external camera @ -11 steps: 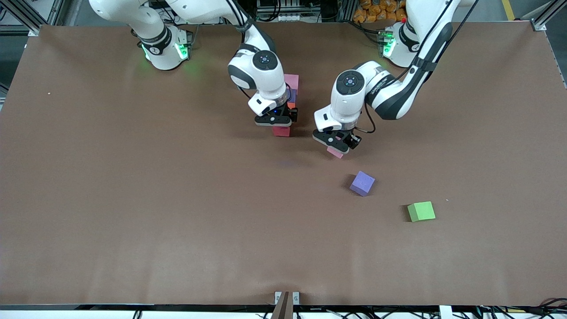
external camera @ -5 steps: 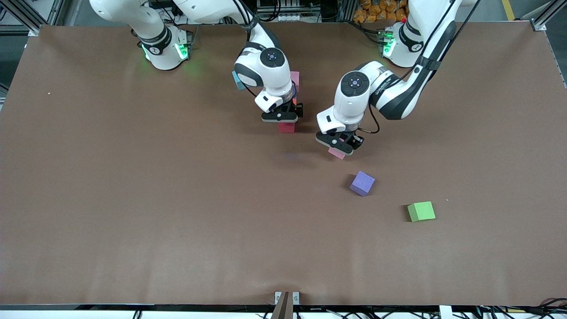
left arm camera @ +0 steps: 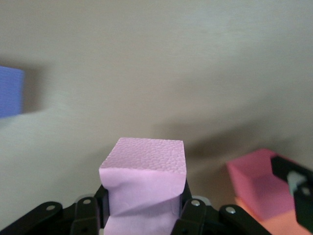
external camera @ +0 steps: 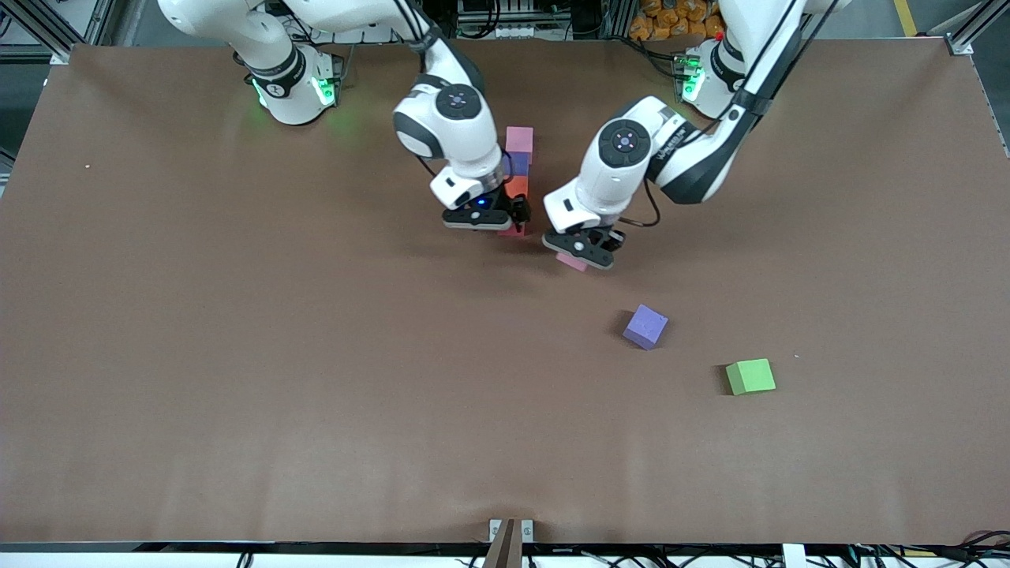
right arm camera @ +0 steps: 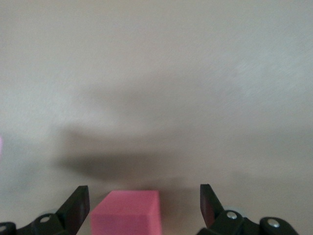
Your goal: Arrange blocks into number 1
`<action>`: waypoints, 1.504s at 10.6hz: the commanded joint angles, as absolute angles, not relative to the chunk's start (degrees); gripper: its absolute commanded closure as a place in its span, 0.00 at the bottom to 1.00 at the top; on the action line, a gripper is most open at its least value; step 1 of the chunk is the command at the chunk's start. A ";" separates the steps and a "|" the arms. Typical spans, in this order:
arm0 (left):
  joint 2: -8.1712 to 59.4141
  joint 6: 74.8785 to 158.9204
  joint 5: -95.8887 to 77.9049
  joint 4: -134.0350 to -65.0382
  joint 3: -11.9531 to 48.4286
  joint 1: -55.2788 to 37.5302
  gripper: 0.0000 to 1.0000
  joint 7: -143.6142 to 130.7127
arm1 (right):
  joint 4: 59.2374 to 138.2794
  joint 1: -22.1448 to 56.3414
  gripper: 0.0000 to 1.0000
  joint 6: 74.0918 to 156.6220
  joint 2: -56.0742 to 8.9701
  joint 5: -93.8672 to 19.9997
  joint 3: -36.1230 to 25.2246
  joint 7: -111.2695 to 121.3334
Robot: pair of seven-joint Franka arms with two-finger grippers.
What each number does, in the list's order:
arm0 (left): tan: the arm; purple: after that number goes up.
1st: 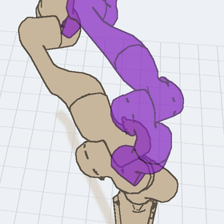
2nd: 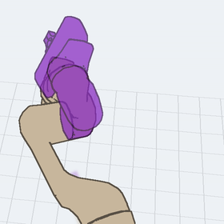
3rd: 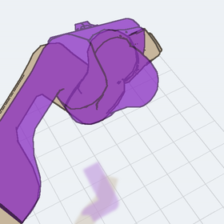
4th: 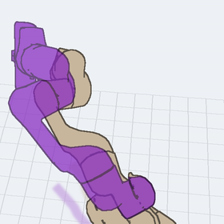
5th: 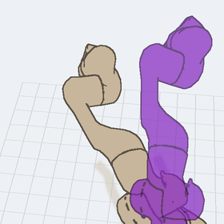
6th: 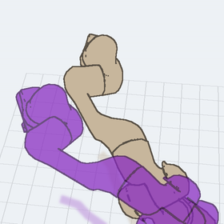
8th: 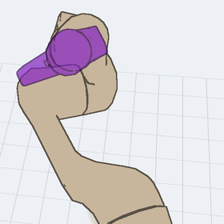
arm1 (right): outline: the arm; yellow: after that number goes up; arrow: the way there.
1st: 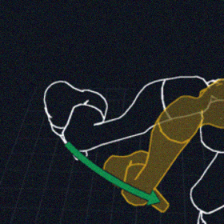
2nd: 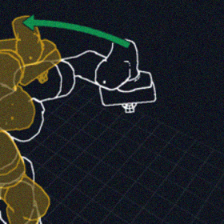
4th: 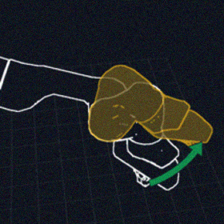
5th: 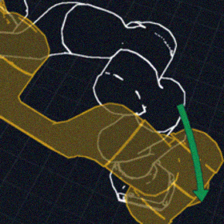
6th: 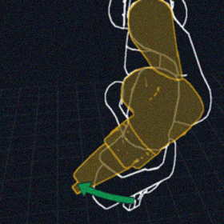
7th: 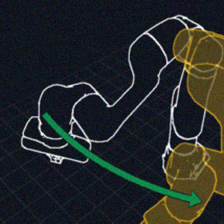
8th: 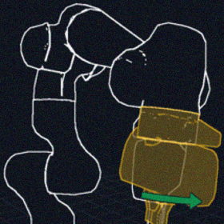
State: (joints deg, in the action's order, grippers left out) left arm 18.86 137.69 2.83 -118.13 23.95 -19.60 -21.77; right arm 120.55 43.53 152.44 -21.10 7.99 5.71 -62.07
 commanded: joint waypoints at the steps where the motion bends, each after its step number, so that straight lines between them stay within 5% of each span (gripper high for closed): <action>1: 20.90 136.32 -0.95 -114.10 23.38 -23.54 1.00 -26.08 | 130.75 37.99 0.00 152.67 -11.28 9.23 6.50 -55.49; 6: 27.59 136.14 -6.93 -105.22 15.05 -32.95 1.00 -31.11 | 134.91 25.25 0.00 146.17 -4.75 9.23 6.42 -38.62; 11: 34.35 131.50 -11.42 -96.08 7.74 -39.63 1.00 -36.64 | 128.96 12.23 0.00 145.20 -6.06 9.14 6.33 -22.53; 16: 37.88 131.13 -11.43 -95.45 4.83 -44.64 1.00 -37.26 | 101.64 7.57 0.00 107.98 -8.70 8.61 6.50 -10.04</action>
State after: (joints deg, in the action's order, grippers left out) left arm 36.80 132.38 -10.15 -97.30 6.16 -42.81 -36.20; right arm 109.32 9.30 114.89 -6.47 8.12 5.50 -12.41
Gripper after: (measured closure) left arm 0.449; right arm 0.000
